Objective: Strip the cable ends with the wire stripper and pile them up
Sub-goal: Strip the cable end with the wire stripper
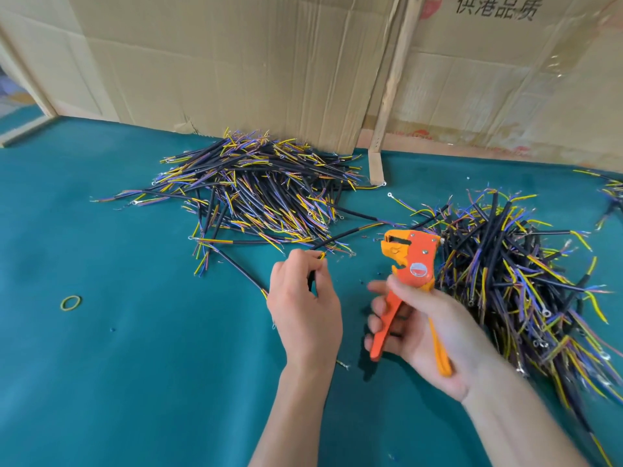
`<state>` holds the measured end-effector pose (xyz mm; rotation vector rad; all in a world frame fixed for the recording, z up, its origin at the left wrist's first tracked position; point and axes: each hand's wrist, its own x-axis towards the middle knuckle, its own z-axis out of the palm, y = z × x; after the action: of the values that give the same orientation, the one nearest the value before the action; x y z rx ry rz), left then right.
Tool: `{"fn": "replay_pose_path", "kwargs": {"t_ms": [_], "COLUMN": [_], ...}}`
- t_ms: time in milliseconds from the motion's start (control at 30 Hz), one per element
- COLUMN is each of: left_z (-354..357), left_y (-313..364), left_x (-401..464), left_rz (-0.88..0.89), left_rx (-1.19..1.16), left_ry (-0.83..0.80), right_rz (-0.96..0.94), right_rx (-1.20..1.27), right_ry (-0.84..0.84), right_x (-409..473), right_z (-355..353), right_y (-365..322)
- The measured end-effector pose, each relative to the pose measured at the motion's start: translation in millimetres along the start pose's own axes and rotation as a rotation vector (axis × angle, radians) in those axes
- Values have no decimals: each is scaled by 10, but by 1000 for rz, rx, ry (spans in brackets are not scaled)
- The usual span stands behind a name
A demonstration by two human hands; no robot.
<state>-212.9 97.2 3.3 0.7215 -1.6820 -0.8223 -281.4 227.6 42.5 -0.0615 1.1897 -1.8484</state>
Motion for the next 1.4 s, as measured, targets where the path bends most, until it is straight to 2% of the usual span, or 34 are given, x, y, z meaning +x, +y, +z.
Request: {"fn": "replay_pose_path", "kwargs": {"t_ms": [167, 233, 333, 400, 600, 1167, 1400], "left_z": [8, 2, 10, 7, 0, -6, -4], "left_y": [12, 5, 18, 12, 12, 62, 68], "left_x": [-3, -9, -7, -4, -27, -23, -23], "left_rz": [24, 28, 45, 60, 148, 169, 180], "left_rx": [9, 9, -23, -30, -3, 37, 42], "left_ry": [-5, -8, -20, -25, -68, -149, -132], "right_rz": [-117, -75, 47, 94, 94, 83, 77], "right_rx": [-136, -212, -252, -273, -245, -351, -393], "right_ry": [94, 2, -247, -305, -267, -279, -262], "right_x": [-9, -55, -165, -185, -169, -170, -162], "right_z": [72, 12, -29, -31, -37, -103, -92], "right_y": [35, -24, -42, 4, -12, -44, -43]}}
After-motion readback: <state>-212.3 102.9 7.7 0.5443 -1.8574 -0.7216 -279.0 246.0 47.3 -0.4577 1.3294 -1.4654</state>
